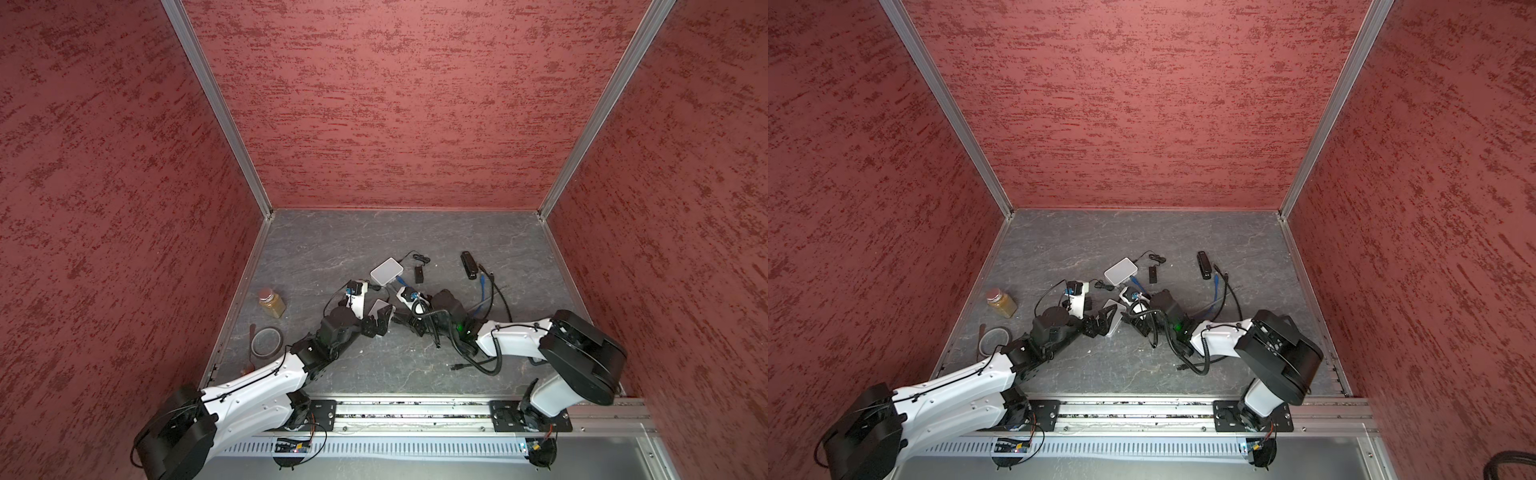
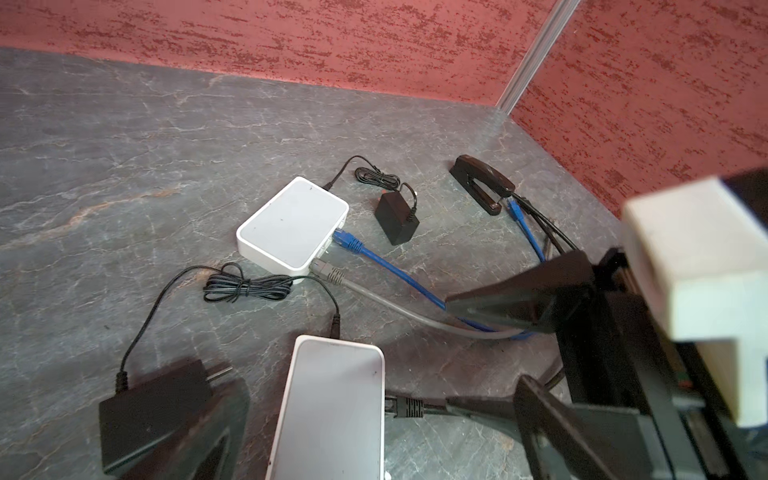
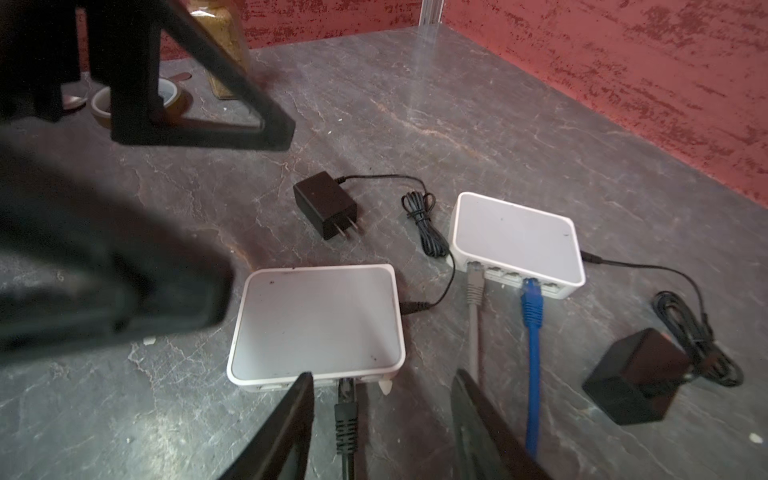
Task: Insert the plug into the switch port
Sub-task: 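Open the right gripper and lift it off the plug while left reaches toward cables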
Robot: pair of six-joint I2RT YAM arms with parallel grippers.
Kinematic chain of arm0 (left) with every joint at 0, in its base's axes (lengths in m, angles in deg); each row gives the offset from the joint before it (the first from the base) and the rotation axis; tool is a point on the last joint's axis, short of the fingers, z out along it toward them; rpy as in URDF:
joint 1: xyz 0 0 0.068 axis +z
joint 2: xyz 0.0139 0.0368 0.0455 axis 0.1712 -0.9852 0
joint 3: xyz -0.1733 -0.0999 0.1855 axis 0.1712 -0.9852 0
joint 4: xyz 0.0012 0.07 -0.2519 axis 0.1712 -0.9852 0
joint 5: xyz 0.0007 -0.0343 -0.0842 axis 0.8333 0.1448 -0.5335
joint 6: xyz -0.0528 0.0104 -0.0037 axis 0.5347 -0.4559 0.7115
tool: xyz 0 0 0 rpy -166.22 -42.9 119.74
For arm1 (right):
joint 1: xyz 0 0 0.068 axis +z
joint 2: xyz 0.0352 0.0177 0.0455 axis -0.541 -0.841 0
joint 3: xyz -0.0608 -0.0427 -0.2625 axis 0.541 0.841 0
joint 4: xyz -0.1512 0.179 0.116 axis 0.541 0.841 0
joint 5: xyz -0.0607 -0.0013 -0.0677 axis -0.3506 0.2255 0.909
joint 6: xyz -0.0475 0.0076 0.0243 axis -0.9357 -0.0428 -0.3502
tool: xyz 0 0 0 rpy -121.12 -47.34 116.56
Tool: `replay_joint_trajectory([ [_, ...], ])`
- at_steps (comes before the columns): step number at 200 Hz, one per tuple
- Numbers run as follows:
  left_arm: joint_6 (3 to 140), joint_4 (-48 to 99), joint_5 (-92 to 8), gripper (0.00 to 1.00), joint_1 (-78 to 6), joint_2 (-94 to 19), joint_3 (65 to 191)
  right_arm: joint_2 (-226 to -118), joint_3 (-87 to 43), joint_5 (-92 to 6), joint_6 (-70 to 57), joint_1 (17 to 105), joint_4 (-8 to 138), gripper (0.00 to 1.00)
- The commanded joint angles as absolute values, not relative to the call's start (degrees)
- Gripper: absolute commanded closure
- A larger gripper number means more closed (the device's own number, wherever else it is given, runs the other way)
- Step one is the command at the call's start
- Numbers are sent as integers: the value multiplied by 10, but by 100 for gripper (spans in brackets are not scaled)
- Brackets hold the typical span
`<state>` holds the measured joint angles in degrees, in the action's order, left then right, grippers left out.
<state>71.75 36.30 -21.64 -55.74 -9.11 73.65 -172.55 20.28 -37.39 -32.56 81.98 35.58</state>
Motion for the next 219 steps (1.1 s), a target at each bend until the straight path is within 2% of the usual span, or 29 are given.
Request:
replay_joint_trajectory([
  [1,646,316,-199,0,-598,-88,762,-1681,178,-355,-290,807,457,46],
  [44,607,312,-205,0,-642,-93,763,-1596,155,-343,-252,765,548,47],
  [94,526,436,-236,0,-717,-119,735,-1538,101,-271,-193,715,683,43],
  [164,494,326,-267,5,-770,-240,855,-1522,27,-258,-189,666,792,41],
  [219,477,225,-348,10,-782,-357,967,-1530,-1,-223,-199,628,855,41],
])
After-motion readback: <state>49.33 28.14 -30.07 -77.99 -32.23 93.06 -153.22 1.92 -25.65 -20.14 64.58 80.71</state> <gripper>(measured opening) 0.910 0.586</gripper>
